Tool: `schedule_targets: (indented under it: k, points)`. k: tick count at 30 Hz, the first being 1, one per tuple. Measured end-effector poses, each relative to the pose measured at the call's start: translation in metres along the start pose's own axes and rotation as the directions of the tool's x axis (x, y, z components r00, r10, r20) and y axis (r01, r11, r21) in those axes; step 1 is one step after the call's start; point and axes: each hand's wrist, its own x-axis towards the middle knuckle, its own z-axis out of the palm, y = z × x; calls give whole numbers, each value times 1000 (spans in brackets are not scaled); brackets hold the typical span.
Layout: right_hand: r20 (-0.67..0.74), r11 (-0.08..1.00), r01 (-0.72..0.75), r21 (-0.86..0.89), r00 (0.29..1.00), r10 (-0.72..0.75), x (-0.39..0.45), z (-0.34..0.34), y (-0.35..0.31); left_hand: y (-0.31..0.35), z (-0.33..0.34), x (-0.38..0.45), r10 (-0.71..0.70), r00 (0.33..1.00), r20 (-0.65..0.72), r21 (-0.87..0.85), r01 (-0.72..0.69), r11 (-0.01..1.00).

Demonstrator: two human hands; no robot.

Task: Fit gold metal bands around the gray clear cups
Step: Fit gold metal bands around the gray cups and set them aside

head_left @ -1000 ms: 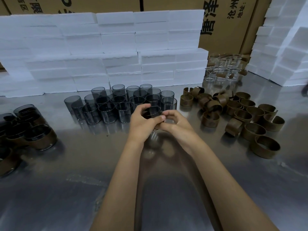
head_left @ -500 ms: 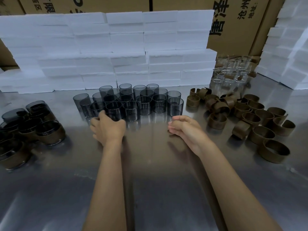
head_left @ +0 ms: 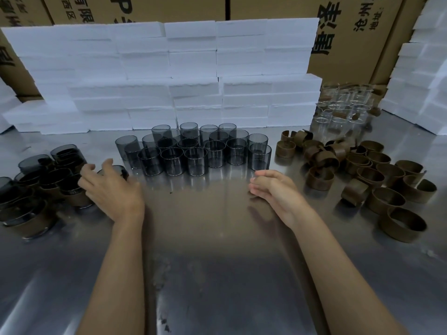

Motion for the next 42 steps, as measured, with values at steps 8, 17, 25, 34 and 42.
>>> schedule_targets:
  k: [8, 17, 25, 34, 42]
  points:
    - [1, 1000, 4, -14, 1000, -4, 0, 0, 1, 14, 6, -2, 227, 974, 18, -35, -227, 973]
    - [-2, 1000, 5, -19, 1000, -5, 3, -1, 2, 18, 32, -6, 212, 931, 297, -242, -141, 960]
    - [-12, 999, 5, -36, 1000, -5, 4, 1, 2, 31, 12, -9, 193, 971, 140, -282, -147, 948]
    - [133, 993, 49, 111, 989, -64, -4, 9, -17, 139, -22, -77, 302, 805, 511, -778, 284, 560]
    - [270, 953, 29, 302, 956, -114, -9, -1, -20, 143, 3, -113, 433, 549, 715, -699, 560, 445]
